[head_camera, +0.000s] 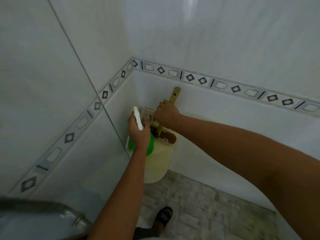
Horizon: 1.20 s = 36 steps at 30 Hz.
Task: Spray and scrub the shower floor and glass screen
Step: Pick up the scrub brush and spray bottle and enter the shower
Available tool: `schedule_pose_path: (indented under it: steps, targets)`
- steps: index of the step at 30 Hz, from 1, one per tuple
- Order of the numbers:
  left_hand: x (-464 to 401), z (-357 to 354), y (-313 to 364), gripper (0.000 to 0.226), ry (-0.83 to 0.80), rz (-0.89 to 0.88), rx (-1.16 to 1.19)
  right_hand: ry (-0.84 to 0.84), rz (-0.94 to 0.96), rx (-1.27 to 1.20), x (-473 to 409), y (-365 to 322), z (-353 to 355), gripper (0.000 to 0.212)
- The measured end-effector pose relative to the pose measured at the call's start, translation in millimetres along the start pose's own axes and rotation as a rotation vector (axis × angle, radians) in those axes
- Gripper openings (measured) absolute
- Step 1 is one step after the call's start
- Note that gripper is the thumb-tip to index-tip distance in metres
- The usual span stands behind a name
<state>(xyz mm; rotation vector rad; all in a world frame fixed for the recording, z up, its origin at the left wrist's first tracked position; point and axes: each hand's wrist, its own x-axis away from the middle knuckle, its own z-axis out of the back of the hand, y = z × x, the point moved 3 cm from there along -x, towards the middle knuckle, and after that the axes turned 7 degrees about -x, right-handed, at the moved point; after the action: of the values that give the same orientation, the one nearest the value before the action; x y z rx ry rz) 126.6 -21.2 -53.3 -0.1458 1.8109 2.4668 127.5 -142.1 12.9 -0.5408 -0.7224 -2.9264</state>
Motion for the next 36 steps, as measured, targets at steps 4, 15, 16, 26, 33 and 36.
schedule_pose_path:
  steps: [4,15,16,26,33,36]
  targets:
    - [0,-2,-2,0.029,0.018,-0.027,0.026,-0.172,-0.135,-0.237,34,8,-8,0.019]
    - [88,-46,29,0.031,-0.314,-0.205,-0.056,-0.455,-0.476,-0.710,211,58,-109,0.022]
    - [100,-53,34,0.032,-0.334,-0.222,-0.050,-0.474,-0.504,-0.763,232,58,-120,0.025]
    - [280,-175,76,0.044,-0.899,-0.388,0.101,-0.507,-1.053,-1.338,447,25,-269,0.035]
    - [403,-286,63,0.034,-1.243,-0.474,0.051,-0.380,-1.468,-1.702,537,-14,-367,0.030]
    - [443,-333,37,0.037,-1.402,-0.488,0.034,-0.311,-1.653,-1.899,549,-37,-412,0.031]
